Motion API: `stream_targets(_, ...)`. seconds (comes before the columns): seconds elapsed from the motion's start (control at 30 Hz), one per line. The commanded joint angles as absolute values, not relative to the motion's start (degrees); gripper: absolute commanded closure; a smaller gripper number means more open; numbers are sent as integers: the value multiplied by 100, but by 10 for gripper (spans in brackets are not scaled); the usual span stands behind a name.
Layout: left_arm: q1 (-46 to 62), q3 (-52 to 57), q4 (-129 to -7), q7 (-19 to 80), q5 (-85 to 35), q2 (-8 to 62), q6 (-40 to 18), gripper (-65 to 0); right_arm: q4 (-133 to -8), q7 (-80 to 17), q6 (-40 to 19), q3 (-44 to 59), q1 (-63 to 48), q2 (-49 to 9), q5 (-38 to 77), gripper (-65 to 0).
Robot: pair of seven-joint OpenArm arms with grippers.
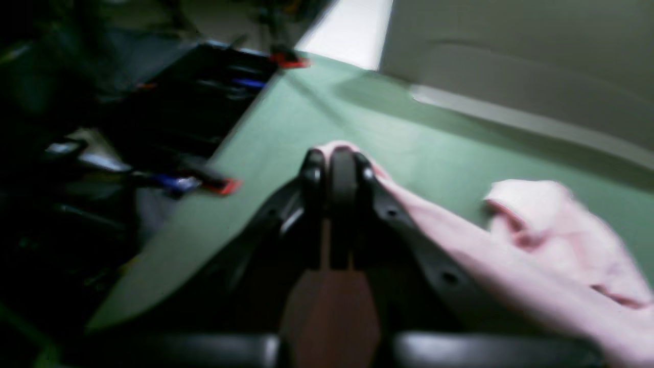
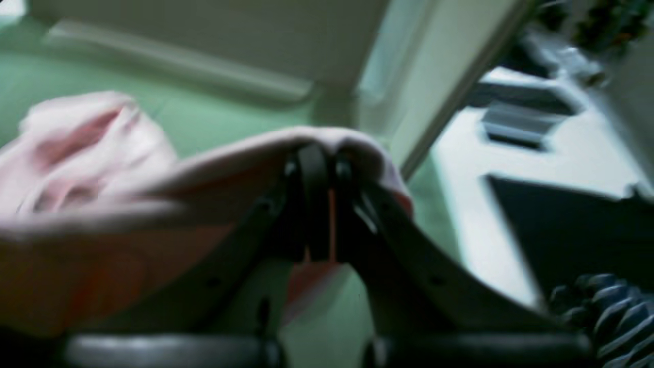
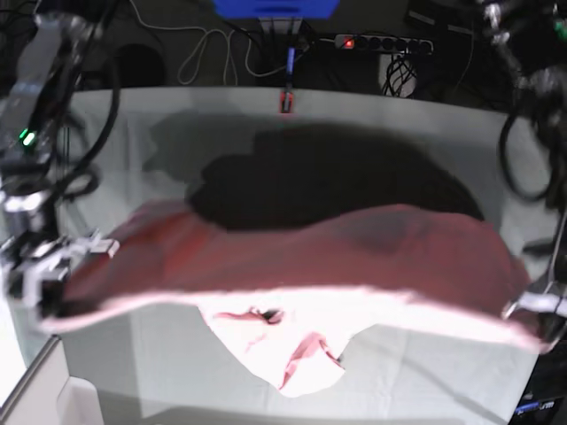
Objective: Layout the t-shirt on the table in an organized manner, then fold the t-shirt properly
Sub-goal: 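Lift the shirt with both grippers and shake it out in the air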
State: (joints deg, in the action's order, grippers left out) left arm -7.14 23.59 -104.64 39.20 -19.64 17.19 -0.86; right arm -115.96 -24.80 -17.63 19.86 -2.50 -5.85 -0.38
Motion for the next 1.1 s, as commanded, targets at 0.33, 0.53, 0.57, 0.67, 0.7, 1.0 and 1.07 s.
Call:
stream_targets(0.33,-3793,2273,-10642,5314,-1622,1147,-40,-1,-11714,-2211,-1710,2044,2510,-936,22,0)
stream_targets(0.53,-4919,1965,-10677,5640,-1622,1191,-40,-1,-11697,-2229,-1710,2035,3776,-1059,13,0)
stream_targets(0.57,-5051,1938,-10791,5640,-1613,1191,-40,-1,-11697,-2229,-1710,2000,3952,-1059,13,0)
stream_targets(0.67,-5244,1938,-11064,5640,-1464,1209,-40,-1,-11697,-2229,-1710,1947,4312,-1095,13,0)
stream_targets(0.7,-5262,1938,-11116,5640,-1393,1209,-40,-1,-11697,-2229,-1710,1921,4409,-1095,13,0)
stream_targets(1.0,-5314,1938,-11451,5648,-1323,1341,-40,-1,-11697,-2211,-1710,1842,5086,-1103,4,0)
stream_targets(1.07,-5174,1982,-11451,5648,-1323,1358,-40,-1,-11697,-2211,-1710,1842,5270,-1103,4,0)
